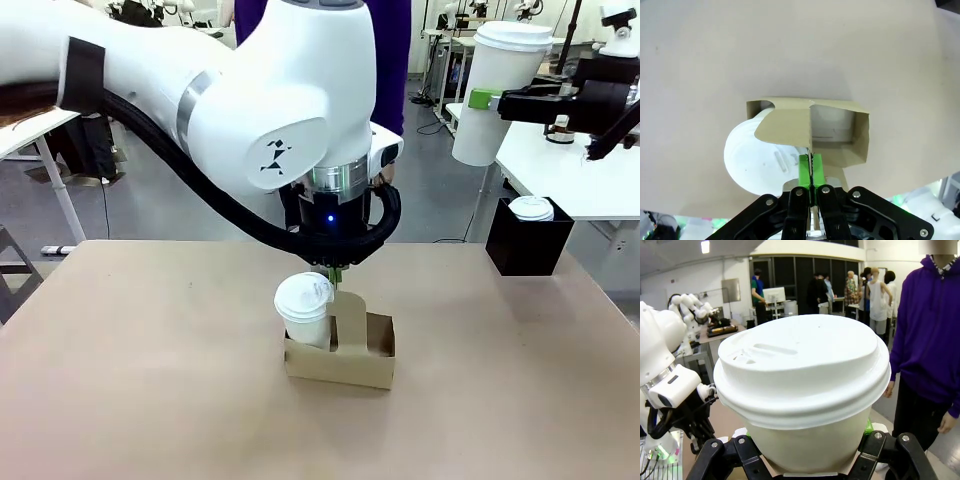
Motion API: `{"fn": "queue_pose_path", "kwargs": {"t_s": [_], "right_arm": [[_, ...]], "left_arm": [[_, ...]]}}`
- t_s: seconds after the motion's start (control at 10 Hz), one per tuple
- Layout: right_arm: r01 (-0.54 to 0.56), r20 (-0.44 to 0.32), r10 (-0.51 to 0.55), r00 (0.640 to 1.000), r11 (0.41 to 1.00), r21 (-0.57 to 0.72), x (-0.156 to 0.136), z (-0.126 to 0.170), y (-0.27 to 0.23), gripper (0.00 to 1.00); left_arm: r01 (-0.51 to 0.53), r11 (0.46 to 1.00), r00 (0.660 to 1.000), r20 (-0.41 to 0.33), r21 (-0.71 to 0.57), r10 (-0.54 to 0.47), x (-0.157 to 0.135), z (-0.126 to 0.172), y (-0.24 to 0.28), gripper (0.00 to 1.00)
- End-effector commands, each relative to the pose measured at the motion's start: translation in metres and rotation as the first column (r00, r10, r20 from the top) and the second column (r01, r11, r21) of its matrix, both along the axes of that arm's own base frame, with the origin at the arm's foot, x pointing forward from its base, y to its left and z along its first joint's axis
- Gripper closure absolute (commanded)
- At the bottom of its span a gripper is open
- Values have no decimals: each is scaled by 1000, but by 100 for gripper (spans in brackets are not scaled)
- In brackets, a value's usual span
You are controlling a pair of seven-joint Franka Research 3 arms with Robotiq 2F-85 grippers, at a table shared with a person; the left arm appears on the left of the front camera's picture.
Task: Pour a drink into a cup and package it in a carrier.
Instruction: Position the Cup Carrier in the center of the table, then insert the held 600 ml Paper Cup into the Cup Carrier.
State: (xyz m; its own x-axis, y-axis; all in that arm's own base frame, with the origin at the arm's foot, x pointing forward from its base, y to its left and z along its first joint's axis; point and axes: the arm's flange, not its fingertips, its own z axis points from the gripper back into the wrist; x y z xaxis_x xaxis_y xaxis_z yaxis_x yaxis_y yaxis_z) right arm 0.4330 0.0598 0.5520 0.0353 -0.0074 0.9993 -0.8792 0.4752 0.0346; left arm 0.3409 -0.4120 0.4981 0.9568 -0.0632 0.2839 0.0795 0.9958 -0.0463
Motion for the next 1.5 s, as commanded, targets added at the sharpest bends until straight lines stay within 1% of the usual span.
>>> {"fn": "queue_pose_path", "kwargs": {"t_s": [0.0,0.1,0.6,0.7,0.8,0.9,1.0,1.1,1.2,1.3,1.4], "right_arm": [[-4,18,4,1000,1000,4,1,1,0,20],[-4,18,4,1000,1000,4,1,1,0,20],[-4,18,4,1000,1000,4,1,1,0,20],[-4,18,4,1000,1000,4,1,1,0,20],[0,0,0,1000,1000,0,0,0,0,20],[-75,-11,74,997,997,-37,-8,-1,14,20],[-147,-14,146,989,986,-85,-12,-3,5,20],[-235,-37,233,972,964,-125,-7,-14,15,20],[-387,-84,379,922,910,-151,1,-24,24,20],[-457,-116,443,889,877,-150,4,-36,32,20],[-498,-118,484,867,854,-154,6,-51,38,20]], "left_arm": [[-53,998,998,-16,27,53,-1,-2,-9,98],[0,1000,1000,0,0,0,0,0,0,98],[0,1000,1000,0,0,0,0,0,0,98],[-6,1000,1000,-6,-1,6,0,0,-3,39],[12,999,1000,-23,-36,-13,0,11,6,40],[29,997,999,-37,-65,-31,-2,21,14,0],[55,994,996,-65,-89,-61,-3,33,23,35],[88,990,992,-79,-114,-97,-5,48,34,0],[150,981,981,-103,-124,-163,-8,65,49,0],[195,968,972,-102,-160,-212,-16,78,65,5],[248,951,958,-98,-184,-269,-18,87,87,0]]}}
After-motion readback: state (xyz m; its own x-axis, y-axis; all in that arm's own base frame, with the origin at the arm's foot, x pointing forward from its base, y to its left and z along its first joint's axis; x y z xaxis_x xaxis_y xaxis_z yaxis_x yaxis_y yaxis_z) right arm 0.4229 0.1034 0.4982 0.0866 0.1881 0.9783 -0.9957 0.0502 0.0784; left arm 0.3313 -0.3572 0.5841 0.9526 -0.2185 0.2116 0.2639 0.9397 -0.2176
